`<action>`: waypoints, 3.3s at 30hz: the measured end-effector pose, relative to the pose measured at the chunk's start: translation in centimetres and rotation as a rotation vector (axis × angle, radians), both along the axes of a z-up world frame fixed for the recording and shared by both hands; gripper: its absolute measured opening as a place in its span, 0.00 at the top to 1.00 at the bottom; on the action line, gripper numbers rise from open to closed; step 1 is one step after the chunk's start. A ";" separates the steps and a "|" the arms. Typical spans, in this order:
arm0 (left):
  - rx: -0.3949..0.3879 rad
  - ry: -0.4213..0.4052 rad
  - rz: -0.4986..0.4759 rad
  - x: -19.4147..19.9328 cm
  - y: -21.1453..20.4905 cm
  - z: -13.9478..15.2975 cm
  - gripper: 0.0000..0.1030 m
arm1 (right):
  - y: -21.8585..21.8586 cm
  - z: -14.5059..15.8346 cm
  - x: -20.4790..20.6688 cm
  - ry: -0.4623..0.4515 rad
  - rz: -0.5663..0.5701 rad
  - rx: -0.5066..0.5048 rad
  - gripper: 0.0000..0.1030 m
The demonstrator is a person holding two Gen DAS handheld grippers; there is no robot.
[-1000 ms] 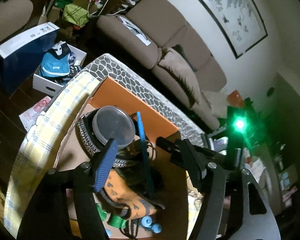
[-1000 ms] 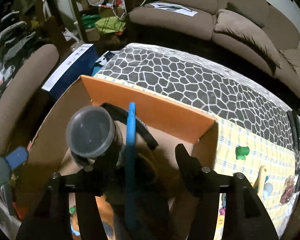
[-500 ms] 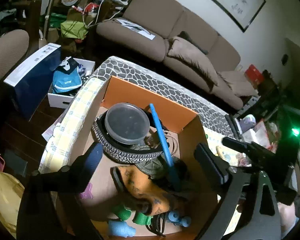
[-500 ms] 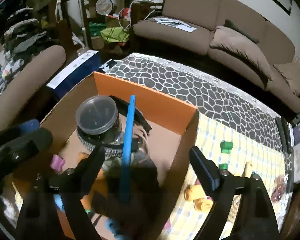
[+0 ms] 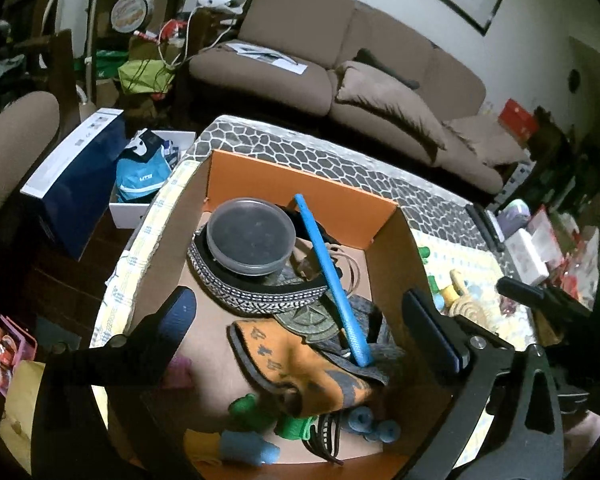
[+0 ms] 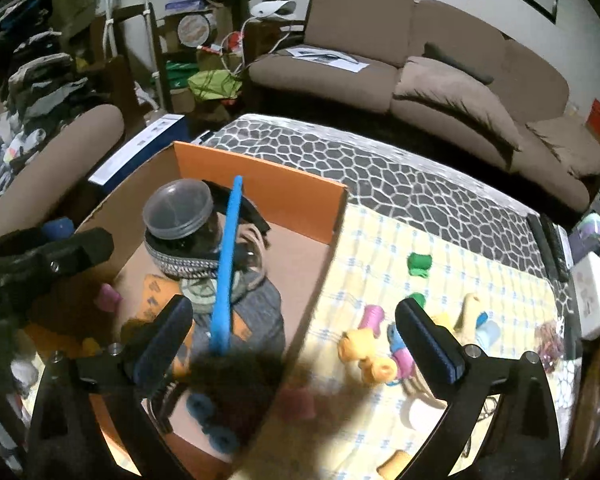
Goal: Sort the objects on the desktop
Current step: 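Lower the blue stick into the box and open the right tool, then grasp the pink mesh roller with the right tool while the left tool moves to the table, then grasp the yellow roller with the left tool while the right tool lifts the pink roller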
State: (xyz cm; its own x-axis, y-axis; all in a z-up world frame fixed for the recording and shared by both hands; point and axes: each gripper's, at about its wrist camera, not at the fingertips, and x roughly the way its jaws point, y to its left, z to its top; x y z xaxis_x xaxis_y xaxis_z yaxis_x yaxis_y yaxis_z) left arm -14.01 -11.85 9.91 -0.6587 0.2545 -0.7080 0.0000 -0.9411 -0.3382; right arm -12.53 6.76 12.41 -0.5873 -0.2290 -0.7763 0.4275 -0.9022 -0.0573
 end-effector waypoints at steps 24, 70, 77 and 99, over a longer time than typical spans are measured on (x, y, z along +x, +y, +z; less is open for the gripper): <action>-0.109 0.068 -0.254 3.1 13.5 2.7 0.00 | 15.9 -2.5 5.0 -0.088 -0.200 -0.264 0.01; -0.037 0.035 -0.221 2.3 13.0 1.5 0.00 | 11.1 -7.9 2.2 -0.120 -0.031 -0.230 0.77; -0.053 0.035 -0.362 4.0 18.0 1.2 0.00 | 17.1 -4.9 2.4 -0.110 -0.161 -0.284 0.77; -0.322 -0.074 -0.584 7.0 30.3 -8.7 0.36 | 24.3 -4.5 3.0 -0.134 -0.272 -0.344 0.77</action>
